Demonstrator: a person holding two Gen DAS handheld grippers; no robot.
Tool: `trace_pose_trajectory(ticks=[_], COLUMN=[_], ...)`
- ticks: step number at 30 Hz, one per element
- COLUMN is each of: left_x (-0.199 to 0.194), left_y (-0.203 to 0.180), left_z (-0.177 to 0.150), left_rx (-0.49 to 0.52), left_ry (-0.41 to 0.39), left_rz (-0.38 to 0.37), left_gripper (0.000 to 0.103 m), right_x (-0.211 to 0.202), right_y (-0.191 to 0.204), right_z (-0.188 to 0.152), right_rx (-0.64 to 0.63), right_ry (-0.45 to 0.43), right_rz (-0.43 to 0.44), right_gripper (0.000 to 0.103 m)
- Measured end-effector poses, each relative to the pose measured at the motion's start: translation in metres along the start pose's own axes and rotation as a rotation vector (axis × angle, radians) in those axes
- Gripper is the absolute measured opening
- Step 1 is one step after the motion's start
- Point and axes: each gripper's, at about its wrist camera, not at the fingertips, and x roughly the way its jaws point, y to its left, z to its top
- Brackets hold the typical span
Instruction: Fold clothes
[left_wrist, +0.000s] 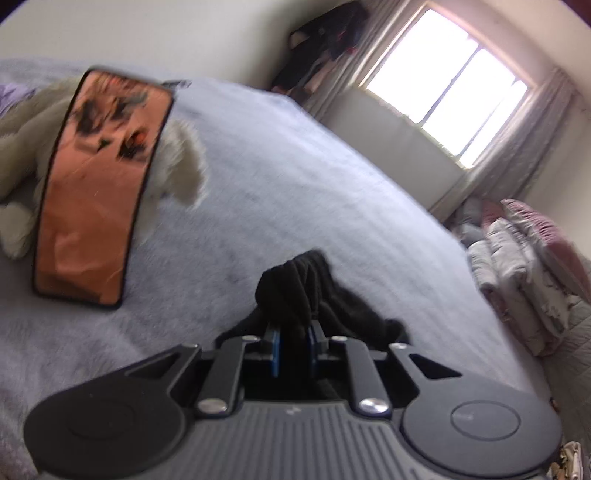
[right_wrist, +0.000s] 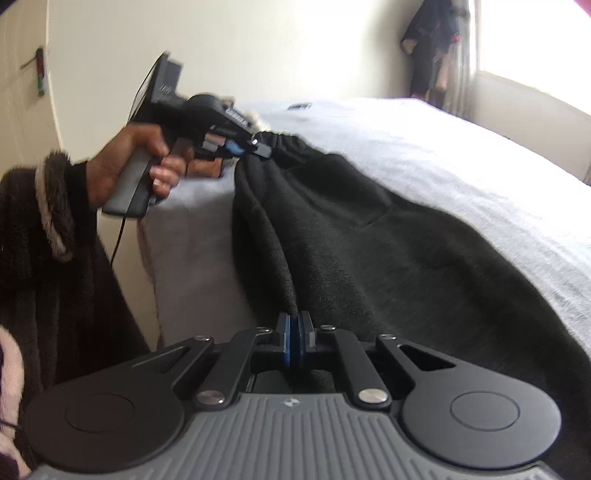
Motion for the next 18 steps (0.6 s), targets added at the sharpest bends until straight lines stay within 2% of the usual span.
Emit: trace_pose_trajectory(ticks=[4, 12, 18], left_x=[-0.007, -0.02, -0.002], left_y=[0.001, 0.002, 0.004], left_z=[-0.004, -0.003, -0.012], left_rx=[0.032, 0.04, 0.053], left_ry=[-0.004, -0.012, 0.057], left_rz=[0.019, 0.017, 0.066], left_gripper=[0.015, 0.015, 0.017], right_x=[0.007, 0.004, 0.024], right_y=[0.002, -0.011, -0.007], right_z=[-0.001, 0.004, -0.006], right_rx=[-0.002, 0.04, 0.004], right_ry=[0.034, 0.026, 0.094], right_rz=[0.017, 0.065, 0.04], right_gripper=[0.005, 0.005, 0.006])
